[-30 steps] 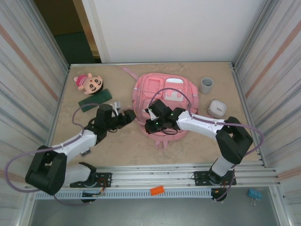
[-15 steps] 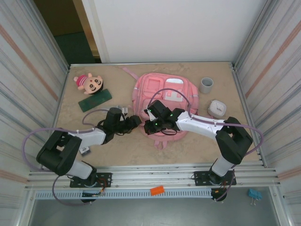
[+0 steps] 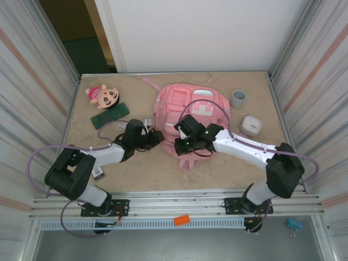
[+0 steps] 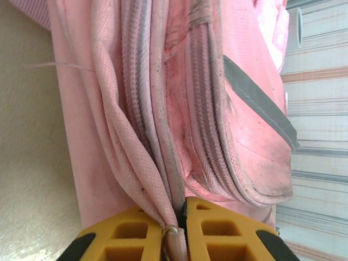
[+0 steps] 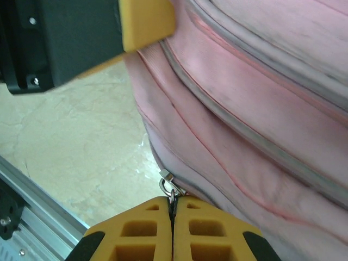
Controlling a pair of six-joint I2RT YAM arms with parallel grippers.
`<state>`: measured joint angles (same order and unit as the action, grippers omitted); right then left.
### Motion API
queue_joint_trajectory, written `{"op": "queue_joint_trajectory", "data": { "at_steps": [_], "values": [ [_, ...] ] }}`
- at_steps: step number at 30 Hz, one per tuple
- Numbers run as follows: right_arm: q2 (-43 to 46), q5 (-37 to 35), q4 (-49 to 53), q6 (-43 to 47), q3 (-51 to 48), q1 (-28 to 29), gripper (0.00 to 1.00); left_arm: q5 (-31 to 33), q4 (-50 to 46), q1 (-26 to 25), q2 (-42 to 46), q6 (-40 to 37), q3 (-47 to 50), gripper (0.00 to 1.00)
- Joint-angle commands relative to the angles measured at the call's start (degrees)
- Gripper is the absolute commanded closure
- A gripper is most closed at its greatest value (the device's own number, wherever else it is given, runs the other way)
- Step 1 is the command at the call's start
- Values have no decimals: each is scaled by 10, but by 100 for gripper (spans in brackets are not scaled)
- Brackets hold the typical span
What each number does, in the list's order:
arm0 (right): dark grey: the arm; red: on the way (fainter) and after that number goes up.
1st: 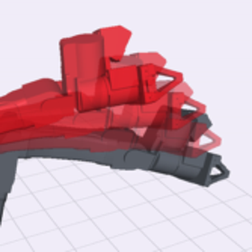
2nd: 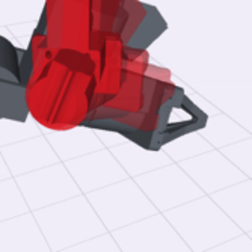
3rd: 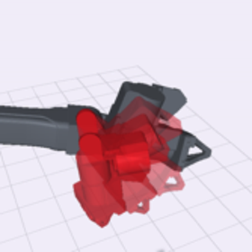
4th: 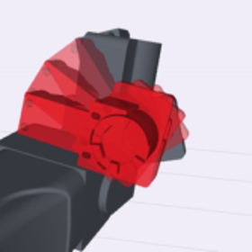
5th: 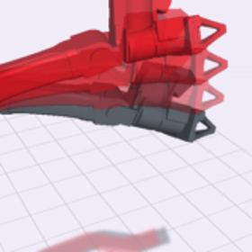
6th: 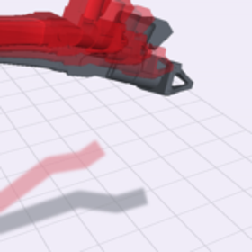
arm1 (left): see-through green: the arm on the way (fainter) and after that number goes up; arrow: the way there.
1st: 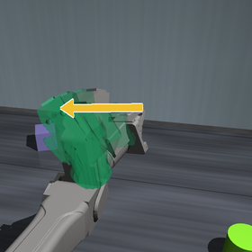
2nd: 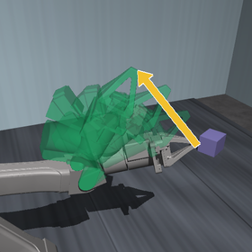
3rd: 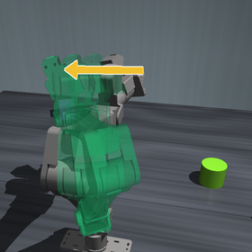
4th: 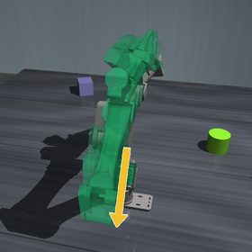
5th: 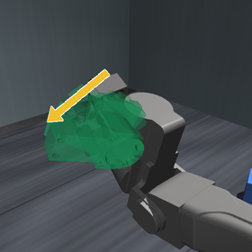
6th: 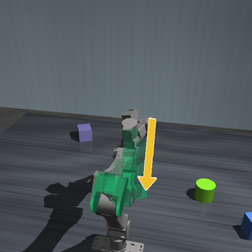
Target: Pack books, pencil case, and school supplies into a backpack
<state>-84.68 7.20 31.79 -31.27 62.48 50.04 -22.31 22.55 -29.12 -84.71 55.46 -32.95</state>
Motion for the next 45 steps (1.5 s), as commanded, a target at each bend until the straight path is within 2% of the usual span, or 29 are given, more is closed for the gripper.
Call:
{"op": "queue_joint_trajectory", "data": {
  "at_steps": [1,9,16,19,24,27,32,35,39,43,45],
  "values": [
    [70,-14,89,-11,-8,-13,100,71,-45,34,13,-57,-11,100],
    [138,23,48,-16,-93,-65,100,43,-72,67,17,-87,-28,100],
    [128,43,28,-9,-120,-89,100,45,-130,93,27,-148,-72,100],
    [127,29,20,-11,-126,-94,100,61,-163,110,43,-172,-84,100],
    [128,23,4,-12,-136,-101,100,77,-185,148,94,-179,-55,100],
    [123,57,-29,-5,-144,-100,100,71,-194,172,121,-185,-36,98],
    [111,99,-95,3,-147,-85,100,29,-215,174,166,-232,-36,60],
    [106,110,-116,9,-142,-73,100,28,-219,153,210,-287,-30,44],
    [101,122,-137,14,-138,-63,100,-6,-221,107,264,-419,-24,35],
    [102,123,-136,16,-131,-55,100,-14,-216,12,295,-546,-13,33],
    [109,120,-135,17,-131,-53,100,5,-211,-37,295,-590,-3,31]
  ]
}}
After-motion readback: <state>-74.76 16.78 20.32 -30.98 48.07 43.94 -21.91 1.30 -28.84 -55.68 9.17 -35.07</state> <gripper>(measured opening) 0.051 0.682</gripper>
